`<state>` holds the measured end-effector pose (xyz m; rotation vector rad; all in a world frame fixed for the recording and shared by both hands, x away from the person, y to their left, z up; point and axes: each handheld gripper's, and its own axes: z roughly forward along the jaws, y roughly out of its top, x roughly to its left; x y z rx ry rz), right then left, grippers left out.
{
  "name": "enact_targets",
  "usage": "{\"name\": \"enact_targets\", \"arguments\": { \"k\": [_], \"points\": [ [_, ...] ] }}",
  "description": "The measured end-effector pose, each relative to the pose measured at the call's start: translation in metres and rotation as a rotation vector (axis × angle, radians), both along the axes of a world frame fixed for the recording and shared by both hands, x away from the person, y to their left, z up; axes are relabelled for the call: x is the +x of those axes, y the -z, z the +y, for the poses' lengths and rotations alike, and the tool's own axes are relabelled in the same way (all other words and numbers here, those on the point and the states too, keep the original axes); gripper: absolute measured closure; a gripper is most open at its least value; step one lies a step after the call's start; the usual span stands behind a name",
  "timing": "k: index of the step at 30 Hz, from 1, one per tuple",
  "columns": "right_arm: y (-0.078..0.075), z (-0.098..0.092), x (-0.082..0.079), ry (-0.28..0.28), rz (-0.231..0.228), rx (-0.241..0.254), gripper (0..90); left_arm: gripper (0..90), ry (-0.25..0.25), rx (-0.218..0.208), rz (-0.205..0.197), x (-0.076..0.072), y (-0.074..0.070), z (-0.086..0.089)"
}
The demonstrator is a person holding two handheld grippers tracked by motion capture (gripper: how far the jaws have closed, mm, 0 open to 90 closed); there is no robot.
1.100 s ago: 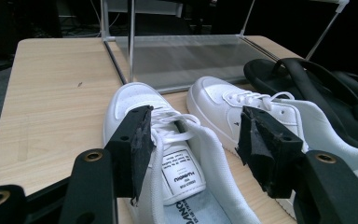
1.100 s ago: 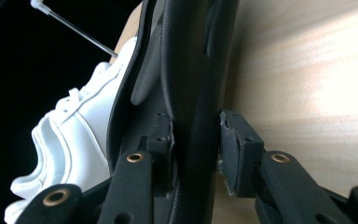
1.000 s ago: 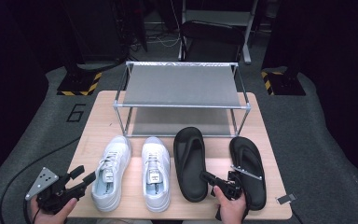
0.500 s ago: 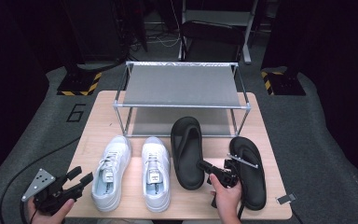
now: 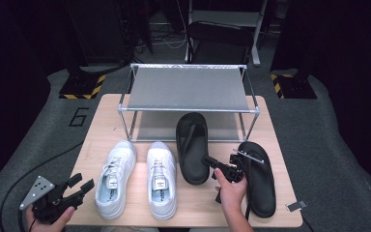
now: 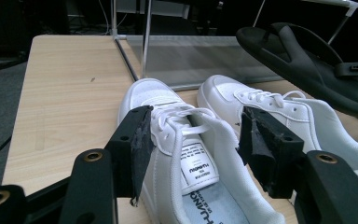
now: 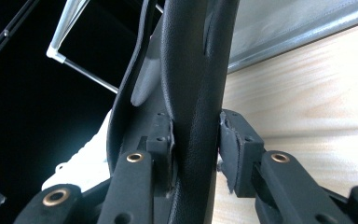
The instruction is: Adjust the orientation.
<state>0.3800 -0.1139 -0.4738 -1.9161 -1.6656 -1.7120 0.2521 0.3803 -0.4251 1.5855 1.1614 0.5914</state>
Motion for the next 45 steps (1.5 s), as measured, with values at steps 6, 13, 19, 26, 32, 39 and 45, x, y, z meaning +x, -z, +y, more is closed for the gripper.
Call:
{"name": "enact_targets", "arguments": {
  "k": [6,13,19,26,32,39,45],
  "points": [
    [0.004,0.0,0.01,0.005,0.021,-0.014,66.5,43.8,-0.001,0.002,0.003,0.0,0.001,0.0],
    [0.011,0.003,0.022,0.004,0.032,-0.005,66.6,43.8,0.002,0.001,-0.003,0.0,0.0,0.0],
    [0.017,0.005,0.03,0.011,0.027,-0.002,66.6,43.8,-0.002,-0.003,-0.001,-0.001,-0.001,0.001],
    [0.026,0.011,0.044,0.014,0.046,-0.01,66.6,43.8,0.0,-0.006,0.003,-0.001,0.0,0.002],
    [0.027,0.02,0.057,0.006,0.033,-0.026,66.5,43.8,0.003,-0.006,0.008,-0.001,0.001,0.003],
    [0.03,0.026,0.071,0.01,0.039,-0.019,66.5,43.8,0.003,0.005,0.015,-0.002,0.0,0.006],
    [0.036,0.031,0.083,0.025,0.081,0.032,66.6,43.8,-0.001,0.015,0.018,-0.002,-0.001,0.008]
  ]
}}
